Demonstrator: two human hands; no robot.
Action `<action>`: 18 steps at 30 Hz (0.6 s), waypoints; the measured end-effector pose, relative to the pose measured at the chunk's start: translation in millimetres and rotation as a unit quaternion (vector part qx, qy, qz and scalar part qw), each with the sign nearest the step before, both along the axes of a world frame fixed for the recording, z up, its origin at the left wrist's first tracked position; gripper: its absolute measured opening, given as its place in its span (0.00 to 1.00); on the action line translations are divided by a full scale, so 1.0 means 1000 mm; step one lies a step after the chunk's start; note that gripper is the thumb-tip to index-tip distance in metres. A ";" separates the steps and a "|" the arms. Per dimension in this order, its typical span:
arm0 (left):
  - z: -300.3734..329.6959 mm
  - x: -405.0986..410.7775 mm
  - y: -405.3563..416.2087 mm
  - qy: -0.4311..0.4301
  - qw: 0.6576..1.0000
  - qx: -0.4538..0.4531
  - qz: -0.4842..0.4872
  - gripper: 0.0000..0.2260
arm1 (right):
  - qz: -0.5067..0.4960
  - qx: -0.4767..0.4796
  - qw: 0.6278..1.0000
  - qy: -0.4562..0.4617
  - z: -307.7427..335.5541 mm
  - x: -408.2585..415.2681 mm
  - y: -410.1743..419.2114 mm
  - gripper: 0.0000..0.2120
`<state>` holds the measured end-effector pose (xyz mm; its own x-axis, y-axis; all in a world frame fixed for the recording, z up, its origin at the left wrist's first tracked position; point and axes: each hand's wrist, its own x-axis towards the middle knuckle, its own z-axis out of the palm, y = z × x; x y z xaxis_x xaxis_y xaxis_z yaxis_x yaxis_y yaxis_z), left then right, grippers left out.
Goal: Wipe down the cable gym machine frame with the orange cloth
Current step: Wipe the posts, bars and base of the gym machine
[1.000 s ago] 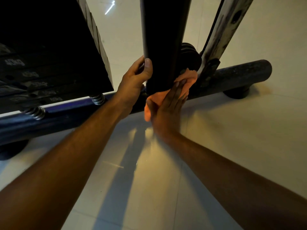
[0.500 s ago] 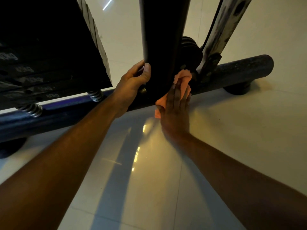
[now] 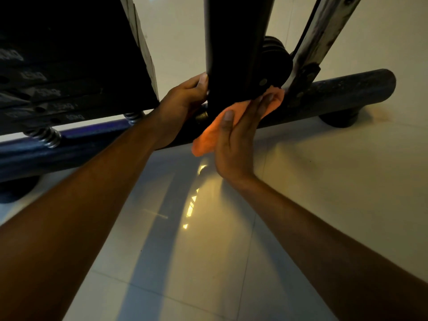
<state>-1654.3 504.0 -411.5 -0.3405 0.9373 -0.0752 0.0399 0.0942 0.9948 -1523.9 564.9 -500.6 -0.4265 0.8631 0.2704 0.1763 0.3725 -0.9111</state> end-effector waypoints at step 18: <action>0.001 0.001 0.001 0.027 0.999 -0.024 0.032 0.19 | -0.113 0.287 0.901 -0.303 -0.037 0.016 0.031 0.45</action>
